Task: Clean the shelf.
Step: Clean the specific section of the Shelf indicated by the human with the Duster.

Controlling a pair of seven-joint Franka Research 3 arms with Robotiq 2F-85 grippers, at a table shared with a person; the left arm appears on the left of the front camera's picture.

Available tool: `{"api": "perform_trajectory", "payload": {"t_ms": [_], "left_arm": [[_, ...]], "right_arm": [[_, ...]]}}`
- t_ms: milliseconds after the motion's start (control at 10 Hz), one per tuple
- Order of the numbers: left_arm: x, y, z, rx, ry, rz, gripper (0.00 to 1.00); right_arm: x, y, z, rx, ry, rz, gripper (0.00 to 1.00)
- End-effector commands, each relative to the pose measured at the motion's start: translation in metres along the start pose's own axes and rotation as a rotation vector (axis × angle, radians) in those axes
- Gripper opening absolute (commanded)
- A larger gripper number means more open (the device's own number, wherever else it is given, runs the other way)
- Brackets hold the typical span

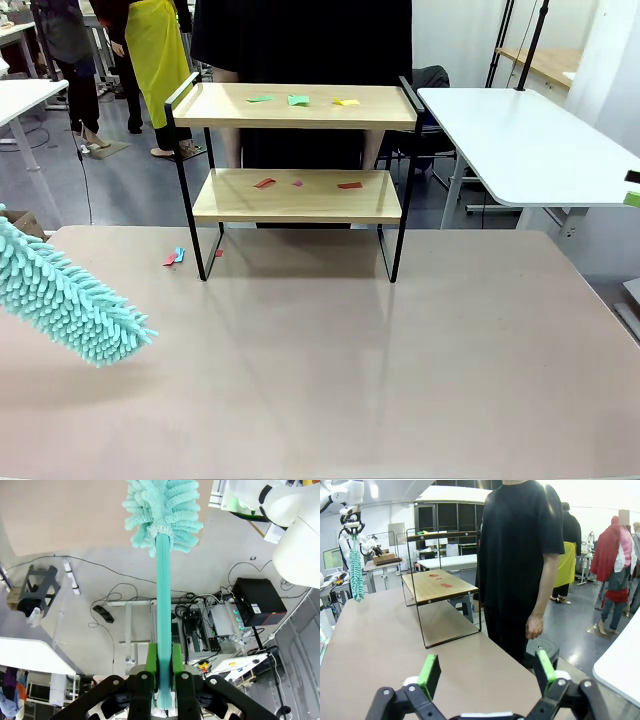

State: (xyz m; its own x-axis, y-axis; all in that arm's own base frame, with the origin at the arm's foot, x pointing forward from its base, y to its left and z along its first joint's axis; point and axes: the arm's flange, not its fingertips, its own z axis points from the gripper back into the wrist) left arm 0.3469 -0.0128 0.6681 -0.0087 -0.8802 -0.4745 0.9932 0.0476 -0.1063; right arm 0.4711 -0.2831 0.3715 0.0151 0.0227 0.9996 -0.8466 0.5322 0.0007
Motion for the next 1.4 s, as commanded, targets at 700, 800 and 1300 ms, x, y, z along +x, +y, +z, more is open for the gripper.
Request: {"api": "perform_trajectory", "payload": {"t_ms": [700, 800, 1300], "left_arm": [[-0.0023, -0.0014, -0.0018, -0.003, -0.002, 0.004, 0.14], [-0.0023, -0.0014, -0.0018, -0.003, -0.002, 0.004, 0.14], [-0.0023, -0.0014, -0.0018, -0.003, -0.002, 0.004, 0.14]], "right_arm": [[0.0068, 0.0025, -0.0028, -0.004, 0.032, -0.011, 1.0], [0.0068, 0.0025, -0.0028, -0.004, 0.032, -0.011, 1.0], [0.0068, 0.0025, -0.0028, -0.004, 0.032, -0.011, 1.0]]}}
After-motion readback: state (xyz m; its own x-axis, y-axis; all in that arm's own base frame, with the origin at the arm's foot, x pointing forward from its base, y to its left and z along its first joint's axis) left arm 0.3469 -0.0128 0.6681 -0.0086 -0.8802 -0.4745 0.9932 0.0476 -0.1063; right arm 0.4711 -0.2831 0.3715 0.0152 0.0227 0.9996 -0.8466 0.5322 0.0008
